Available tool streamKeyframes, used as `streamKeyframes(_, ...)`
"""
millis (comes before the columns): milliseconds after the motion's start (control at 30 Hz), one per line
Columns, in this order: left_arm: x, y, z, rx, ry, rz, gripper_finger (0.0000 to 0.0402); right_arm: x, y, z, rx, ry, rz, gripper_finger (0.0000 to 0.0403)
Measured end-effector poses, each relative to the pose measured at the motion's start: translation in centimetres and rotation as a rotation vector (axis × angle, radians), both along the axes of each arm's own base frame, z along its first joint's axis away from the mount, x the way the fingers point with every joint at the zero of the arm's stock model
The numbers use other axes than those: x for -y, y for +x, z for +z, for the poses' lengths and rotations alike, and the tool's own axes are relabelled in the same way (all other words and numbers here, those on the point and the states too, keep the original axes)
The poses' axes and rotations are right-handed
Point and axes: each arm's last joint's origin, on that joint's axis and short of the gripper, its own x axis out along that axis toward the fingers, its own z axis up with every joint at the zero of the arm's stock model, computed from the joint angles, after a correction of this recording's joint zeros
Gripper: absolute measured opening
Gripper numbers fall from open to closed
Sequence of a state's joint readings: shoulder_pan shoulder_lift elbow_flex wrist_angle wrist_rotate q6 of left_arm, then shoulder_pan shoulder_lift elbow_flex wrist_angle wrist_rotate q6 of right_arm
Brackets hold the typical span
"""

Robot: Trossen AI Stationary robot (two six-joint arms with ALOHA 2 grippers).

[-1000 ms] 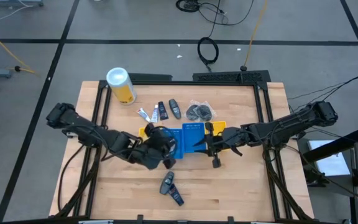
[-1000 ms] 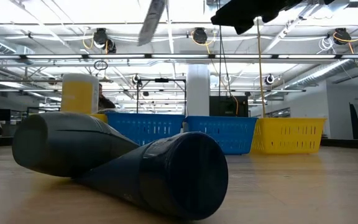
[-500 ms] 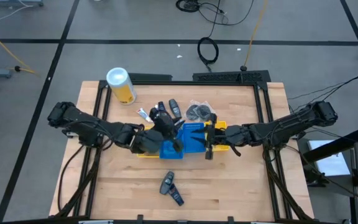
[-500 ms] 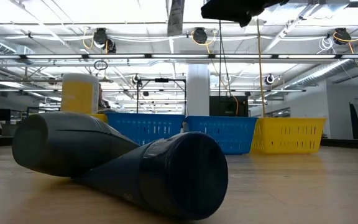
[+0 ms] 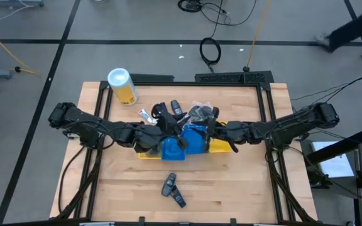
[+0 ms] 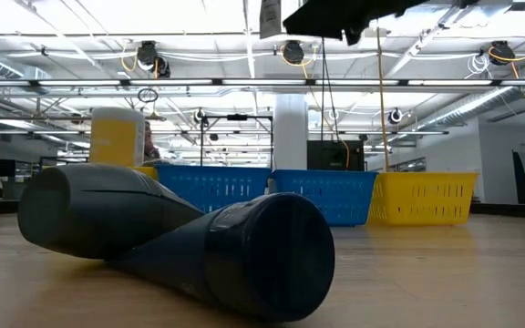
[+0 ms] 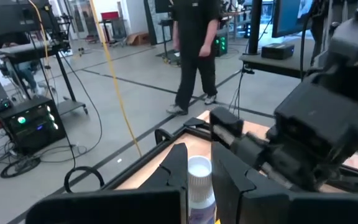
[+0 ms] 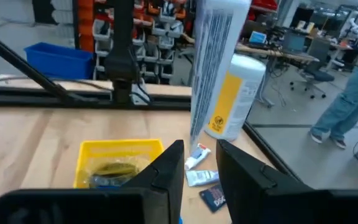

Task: Pick & Place Travel size toiletries
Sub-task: Put the toothpaste into the right yellow bin

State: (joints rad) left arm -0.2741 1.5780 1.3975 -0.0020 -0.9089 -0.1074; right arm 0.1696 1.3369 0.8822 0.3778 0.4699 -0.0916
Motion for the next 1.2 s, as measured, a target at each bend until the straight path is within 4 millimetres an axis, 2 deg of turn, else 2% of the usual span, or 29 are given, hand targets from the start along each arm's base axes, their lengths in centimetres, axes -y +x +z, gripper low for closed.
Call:
streamKeyframes(233,-0.1,0.3,-0.2,-0.006,0.003,-0.005,0.0025,0.2,1.2,-1.0,0.017,-0.003,-0.008,0.0084)
streamKeyframes(467,-0.1,0.6,-0.6,-0.015,0.001,-0.016,0.0025,0.2,1.6,-1.0,0.052,-0.026,-0.011,0.0072)
streamKeyframes(733,-0.1,0.7,-0.8,-0.02,0.002,-0.01,0.0026,0.6,1.7,-1.1,0.039,-0.034,-0.025,0.0007)
streamKeyframes(1200,-0.1,0.7,-0.9,-0.026,0.004,-0.014,0.0059,0.7,1.4,-1.2,0.002,-0.045,-0.05,0.0001)
